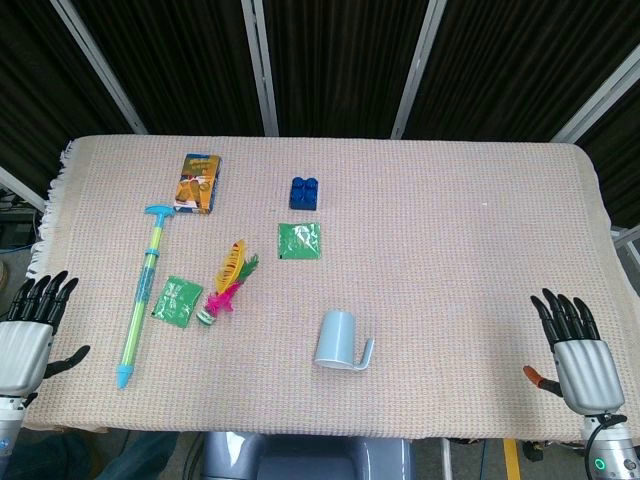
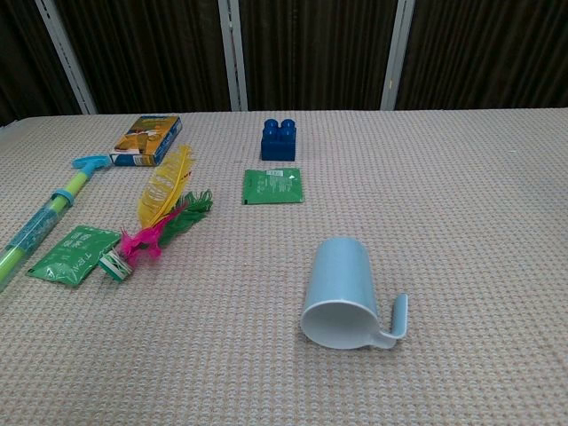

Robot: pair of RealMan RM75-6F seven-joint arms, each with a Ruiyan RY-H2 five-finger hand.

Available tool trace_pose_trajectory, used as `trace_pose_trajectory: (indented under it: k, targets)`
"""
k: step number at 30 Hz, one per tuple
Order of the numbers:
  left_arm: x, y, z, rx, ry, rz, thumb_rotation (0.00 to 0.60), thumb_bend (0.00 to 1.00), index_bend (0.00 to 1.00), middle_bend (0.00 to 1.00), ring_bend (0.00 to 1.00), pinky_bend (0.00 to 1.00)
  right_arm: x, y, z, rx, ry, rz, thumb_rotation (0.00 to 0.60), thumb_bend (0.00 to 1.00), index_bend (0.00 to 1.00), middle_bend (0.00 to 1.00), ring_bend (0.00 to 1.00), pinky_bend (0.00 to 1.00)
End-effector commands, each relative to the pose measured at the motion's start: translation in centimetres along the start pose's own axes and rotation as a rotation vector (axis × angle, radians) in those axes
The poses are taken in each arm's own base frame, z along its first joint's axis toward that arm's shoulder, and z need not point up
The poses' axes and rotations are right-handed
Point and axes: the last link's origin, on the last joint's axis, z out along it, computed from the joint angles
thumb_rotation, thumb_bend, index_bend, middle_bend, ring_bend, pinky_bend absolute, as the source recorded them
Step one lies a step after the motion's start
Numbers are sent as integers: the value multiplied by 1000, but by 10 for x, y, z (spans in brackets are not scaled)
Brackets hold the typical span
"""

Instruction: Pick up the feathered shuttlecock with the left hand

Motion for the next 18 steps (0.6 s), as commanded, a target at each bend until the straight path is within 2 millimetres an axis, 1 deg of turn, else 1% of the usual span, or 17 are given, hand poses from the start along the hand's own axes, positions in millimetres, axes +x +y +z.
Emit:
trace_pose_trajectory:
  k: [1, 7, 12, 14, 17, 18]
  targets:
    - [0, 0, 0, -1, -1, 0, 600, 156, 0, 0, 0, 0, 1, 0, 0, -2, 4, 1, 600, 22, 0, 0, 0, 0]
    - [-4, 1, 2, -8, -16, 1, 600, 158, 0, 0, 0, 0, 2, 1, 1, -5, 7, 1, 600, 21, 0, 0, 0, 0]
    - [-9, 4, 8, -25, 5, -31, 600, 197, 0, 0, 0, 0, 3, -1, 0, 12, 9, 19, 600, 22, 0, 0, 0, 0]
    - [-13, 7, 11, -22, 46, -61, 600, 220, 35, 0, 0, 0, 4, -1, 0, 16, 9, 27, 600, 21, 0, 0, 0, 0]
    - [-19, 13, 19, 3, 94, -175, 600, 239, 134, 0, 0, 0, 4, -1, 2, 20, 0, 53, 600, 21, 0, 0, 0, 0]
    - [-20, 14, 22, 12, 109, -200, 600, 240, 146, 0, 0, 0, 4, -1, 3, 23, -4, 58, 600, 21, 0, 0, 0, 0]
